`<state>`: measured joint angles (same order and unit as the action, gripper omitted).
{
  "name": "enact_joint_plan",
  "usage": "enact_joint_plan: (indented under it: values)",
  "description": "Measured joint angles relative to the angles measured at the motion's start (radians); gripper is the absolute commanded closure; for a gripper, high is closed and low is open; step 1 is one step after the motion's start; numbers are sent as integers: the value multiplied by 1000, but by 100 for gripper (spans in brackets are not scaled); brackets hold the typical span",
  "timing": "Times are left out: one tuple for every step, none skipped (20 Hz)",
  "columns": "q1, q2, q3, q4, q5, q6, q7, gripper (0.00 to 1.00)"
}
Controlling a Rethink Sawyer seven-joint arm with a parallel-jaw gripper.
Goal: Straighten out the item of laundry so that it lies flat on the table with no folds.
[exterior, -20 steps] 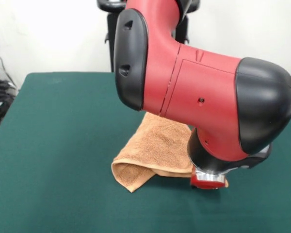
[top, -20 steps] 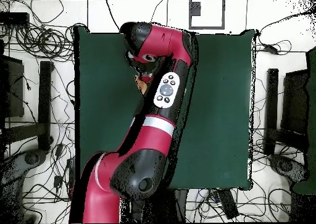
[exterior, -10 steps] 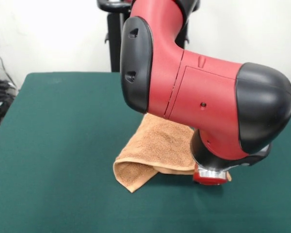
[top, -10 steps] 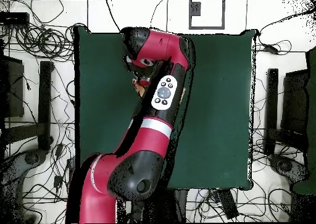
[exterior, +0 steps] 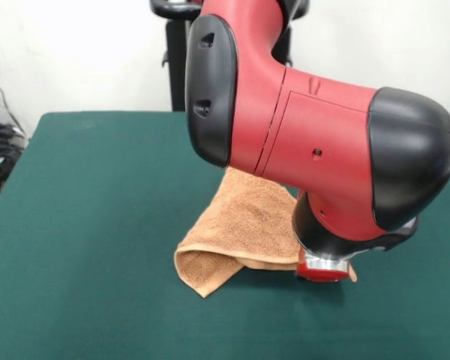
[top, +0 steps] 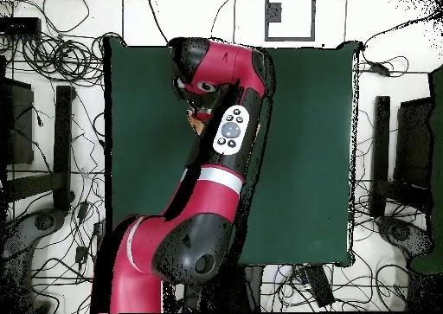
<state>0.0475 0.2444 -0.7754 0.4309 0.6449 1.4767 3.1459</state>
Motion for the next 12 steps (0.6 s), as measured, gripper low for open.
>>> enact_joint_plan:
  values:
    - [0,-5,4,0,-10,0,0,0]
    - [0,-6,7,0,-15,0,0,0]
    - [0,-7,9,0,-17,0,0,0]
    - [0,-8,12,0,-20,0,0,0]
    - [0,-10,26,0,-31,0,0,0]
    - [0,-10,31,0,-35,0,0,0]
    - [0,-10,36,0,-38,0,0,0]
    - [0,-10,40,0,-41,0,0,0]
    - [0,-10,45,0,-44,0,0,0]
    - [0,-10,46,0,-45,0,0,0]
    - [0,-11,52,0,-50,0,0,0]
    - [0,-11,55,0,-55,0,0,0]
